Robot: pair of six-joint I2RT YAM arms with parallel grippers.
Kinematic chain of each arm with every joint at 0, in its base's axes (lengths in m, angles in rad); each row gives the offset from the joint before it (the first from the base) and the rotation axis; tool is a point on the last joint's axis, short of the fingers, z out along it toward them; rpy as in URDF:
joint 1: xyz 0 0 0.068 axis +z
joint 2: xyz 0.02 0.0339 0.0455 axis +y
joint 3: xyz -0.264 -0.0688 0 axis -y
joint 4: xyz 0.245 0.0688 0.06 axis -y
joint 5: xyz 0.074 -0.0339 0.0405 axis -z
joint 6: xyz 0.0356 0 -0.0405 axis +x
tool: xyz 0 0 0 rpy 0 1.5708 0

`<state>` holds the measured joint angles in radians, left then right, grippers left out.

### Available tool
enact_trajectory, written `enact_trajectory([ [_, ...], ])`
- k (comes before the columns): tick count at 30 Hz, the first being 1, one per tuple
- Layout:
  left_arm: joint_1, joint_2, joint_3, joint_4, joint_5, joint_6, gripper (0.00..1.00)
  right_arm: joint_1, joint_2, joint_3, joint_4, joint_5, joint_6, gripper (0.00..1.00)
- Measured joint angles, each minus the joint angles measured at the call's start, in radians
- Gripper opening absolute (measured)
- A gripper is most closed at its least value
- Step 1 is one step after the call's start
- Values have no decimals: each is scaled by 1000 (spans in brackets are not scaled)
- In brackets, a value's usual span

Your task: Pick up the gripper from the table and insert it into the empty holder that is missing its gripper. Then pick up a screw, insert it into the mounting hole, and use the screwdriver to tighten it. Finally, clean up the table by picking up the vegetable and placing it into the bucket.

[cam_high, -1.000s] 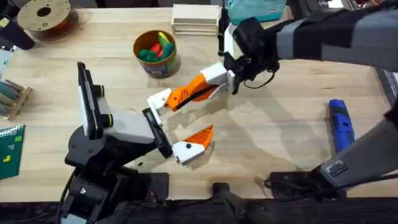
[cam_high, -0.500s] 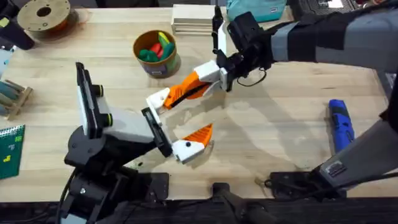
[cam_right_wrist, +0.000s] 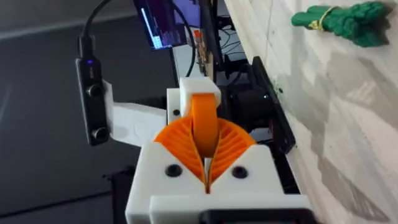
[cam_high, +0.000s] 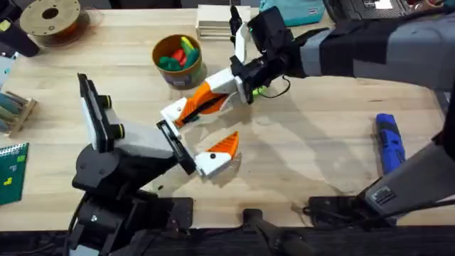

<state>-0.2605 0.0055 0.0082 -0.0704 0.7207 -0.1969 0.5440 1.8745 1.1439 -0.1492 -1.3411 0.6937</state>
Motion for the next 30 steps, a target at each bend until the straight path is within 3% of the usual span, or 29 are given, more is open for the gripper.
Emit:
enact_trajectory([
  [6, 9, 2, 1, 0, -47, -25, 987, 27, -18, 4, 53, 89, 119, 19],
  [30, 11, 8, 3, -2, -79, -41, 987, 46, -23, 13, 59, 140, 113, 38],
])
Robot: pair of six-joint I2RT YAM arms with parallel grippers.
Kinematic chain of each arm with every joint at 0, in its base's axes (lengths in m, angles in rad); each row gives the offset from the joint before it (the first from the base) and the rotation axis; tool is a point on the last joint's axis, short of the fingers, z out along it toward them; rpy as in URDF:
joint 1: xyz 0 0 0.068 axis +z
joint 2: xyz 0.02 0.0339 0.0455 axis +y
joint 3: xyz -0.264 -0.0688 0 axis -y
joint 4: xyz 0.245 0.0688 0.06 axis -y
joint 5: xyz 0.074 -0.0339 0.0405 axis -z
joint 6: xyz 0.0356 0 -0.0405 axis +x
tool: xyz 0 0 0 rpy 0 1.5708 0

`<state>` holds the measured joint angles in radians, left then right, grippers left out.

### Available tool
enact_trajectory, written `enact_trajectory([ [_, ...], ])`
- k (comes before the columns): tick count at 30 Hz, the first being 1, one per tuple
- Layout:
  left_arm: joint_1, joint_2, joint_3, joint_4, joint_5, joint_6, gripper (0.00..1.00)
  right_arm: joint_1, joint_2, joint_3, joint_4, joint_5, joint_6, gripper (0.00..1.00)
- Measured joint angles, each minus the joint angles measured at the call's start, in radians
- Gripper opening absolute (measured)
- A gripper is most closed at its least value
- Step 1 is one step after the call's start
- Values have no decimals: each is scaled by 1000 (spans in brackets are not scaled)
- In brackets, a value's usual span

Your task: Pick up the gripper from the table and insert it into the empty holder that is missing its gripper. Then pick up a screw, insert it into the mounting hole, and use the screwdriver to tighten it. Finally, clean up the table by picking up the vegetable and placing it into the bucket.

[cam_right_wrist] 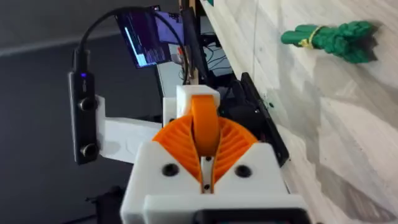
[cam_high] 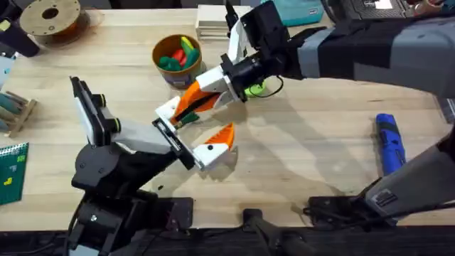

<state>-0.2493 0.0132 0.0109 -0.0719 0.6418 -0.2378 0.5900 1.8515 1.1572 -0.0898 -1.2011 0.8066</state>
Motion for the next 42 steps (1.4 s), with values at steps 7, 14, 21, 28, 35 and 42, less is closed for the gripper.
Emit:
enact_trajectory([
  [7, -5, -1, 1, -1, 20, 27, 987, 15, 3, -1, 6, 9, -45, 454],
  [14, -5, -2, 1, 0, 19, 47, 987, 14, 7, -3, 3, 19, -52, 642],
  [21, -5, -8, 1, 1, 25, 65, 988, 4, 8, -9, 1, 10, -55, 749],
  [28, -13, -8, 1, 0, 86, 72, 987, -8, 8, -9, 12, -32, -55, 749],
  [35, -34, -9, 1, -6, 165, 72, 987, -25, 8, -9, 15, -72, -55, 761],
  [42, -34, -8, 1, -6, 179, 72, 987, -55, 8, -9, 37, -78, -55, 931],
])
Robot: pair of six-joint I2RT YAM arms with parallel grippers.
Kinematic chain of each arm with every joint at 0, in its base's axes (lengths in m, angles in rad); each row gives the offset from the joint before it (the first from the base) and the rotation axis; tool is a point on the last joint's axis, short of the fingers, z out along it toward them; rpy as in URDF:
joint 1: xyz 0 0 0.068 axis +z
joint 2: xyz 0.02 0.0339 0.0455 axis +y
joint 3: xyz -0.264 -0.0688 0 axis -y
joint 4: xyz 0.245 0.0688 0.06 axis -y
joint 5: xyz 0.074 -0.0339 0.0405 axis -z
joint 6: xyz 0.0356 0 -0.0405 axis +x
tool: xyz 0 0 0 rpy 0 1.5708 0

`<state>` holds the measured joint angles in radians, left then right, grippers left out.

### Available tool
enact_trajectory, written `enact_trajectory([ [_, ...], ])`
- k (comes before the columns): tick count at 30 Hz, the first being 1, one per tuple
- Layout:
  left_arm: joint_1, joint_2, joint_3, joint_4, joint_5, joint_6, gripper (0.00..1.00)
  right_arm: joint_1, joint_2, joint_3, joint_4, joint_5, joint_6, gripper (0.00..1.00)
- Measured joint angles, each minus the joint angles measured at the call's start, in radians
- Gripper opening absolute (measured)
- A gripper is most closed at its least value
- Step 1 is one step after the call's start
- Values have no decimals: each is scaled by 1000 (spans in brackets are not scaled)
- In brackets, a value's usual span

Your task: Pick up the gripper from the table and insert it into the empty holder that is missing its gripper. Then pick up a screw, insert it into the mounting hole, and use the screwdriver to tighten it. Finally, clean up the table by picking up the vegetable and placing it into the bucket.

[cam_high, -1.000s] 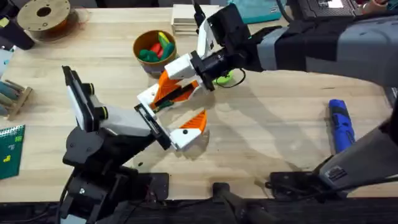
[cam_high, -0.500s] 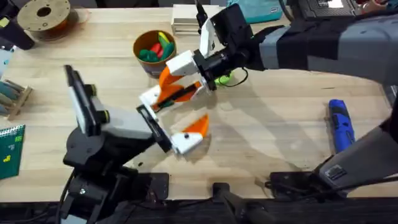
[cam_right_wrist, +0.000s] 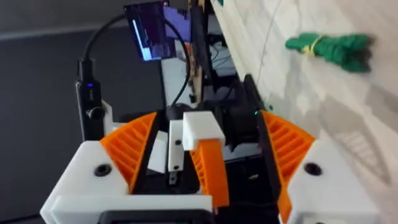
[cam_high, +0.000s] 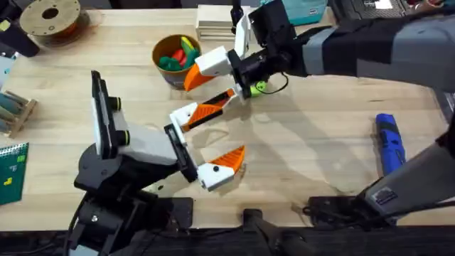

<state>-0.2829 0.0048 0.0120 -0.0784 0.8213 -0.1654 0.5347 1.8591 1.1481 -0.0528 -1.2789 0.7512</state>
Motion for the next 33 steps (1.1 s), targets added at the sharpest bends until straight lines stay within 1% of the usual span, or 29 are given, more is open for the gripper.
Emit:
enact_trajectory([
  [3, 0, 0, 0, 0, 2, 0, 987, -13, 0, 0, 45, 21, 0, 934],
  [6, 0, 0, 0, 0, 2, 0, 987, -39, 0, 0, 78, 73, -3, 936],
  [7, 0, 0, 0, 0, 2, 0, 987, -50, 0, 1, 76, 93, -11, 937],
  [8, 0, 0, 0, 0, 3, 0, 987, -82, 0, 16, 67, 162, -36, 939],
  [10, 0, 0, 0, 0, 3, 0, 987, -100, 0, 43, 56, 205, -56, 939],
  [11, 0, 0, 0, 0, 3, 0, 987, -123, -2, 119, -83, 298, -130, 938],
  [15, 0, 0, 0, 0, 3, 0, 987, -128, -29, 223, -405, 493, -302, 940],
  [18, 0, 0, 0, 0, 3, 0, 987, -107, -57, 293, -578, 684, -444, 942],
  [22, 0, 0, 0, 0, 5, 0, 987, -57, -76, 326, -672, 903, -565, 943],
  [24, 0, 0, 0, 0, 6, 0, 987, -37, -74, 327, -712, 971, -600, 943],
  [29, 0, 0, 0, 0, 6, 0, 987, -24, -70, 327, -796, 1064, -702, 944],
  [33, 0, 0, 0, 0, 6, 0, 987, -24, -70, 327, -794, 1102, -741, 944],
])
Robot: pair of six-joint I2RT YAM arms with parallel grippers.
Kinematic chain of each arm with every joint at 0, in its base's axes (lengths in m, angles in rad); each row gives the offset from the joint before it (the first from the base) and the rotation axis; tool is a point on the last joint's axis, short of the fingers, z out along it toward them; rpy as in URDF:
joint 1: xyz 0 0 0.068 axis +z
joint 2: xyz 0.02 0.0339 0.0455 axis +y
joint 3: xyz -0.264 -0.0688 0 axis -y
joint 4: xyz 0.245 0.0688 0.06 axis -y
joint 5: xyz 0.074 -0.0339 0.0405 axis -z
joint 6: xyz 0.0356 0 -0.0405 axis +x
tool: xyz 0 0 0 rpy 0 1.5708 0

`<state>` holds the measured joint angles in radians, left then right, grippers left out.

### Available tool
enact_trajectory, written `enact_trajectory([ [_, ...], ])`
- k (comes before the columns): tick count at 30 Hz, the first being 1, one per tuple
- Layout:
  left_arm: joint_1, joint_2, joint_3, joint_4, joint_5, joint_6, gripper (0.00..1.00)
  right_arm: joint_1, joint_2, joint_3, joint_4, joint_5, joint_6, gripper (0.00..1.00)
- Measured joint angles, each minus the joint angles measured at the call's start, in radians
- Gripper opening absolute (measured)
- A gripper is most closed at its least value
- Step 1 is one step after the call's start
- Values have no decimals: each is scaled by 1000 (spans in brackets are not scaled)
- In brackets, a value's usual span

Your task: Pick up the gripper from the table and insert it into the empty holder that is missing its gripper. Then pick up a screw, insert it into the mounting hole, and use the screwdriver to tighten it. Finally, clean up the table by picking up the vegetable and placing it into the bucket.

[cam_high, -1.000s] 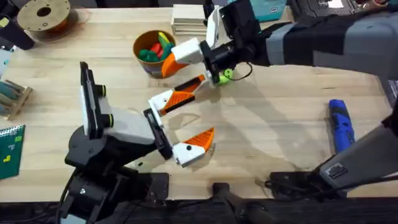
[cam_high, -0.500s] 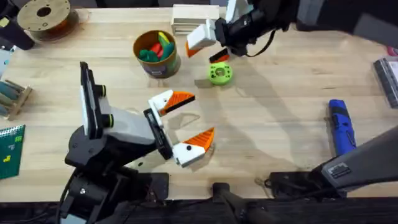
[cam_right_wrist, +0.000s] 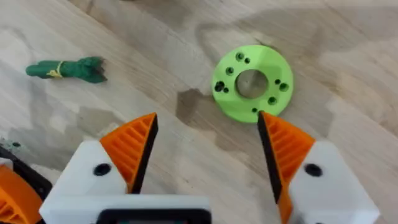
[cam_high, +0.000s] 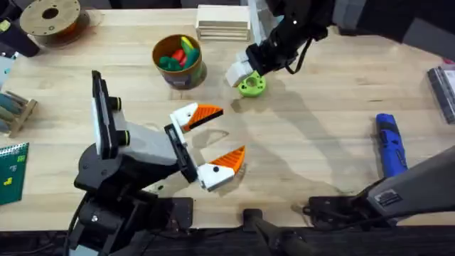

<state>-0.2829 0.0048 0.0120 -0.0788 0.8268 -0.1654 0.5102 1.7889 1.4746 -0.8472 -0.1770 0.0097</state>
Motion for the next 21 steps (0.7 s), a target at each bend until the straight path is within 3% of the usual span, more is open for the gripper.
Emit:
enact_trajectory([
  [21, 0, 0, 0, 0, 0, 0, 987, 24, 42, 0, 83, 27, -3, 937],
])
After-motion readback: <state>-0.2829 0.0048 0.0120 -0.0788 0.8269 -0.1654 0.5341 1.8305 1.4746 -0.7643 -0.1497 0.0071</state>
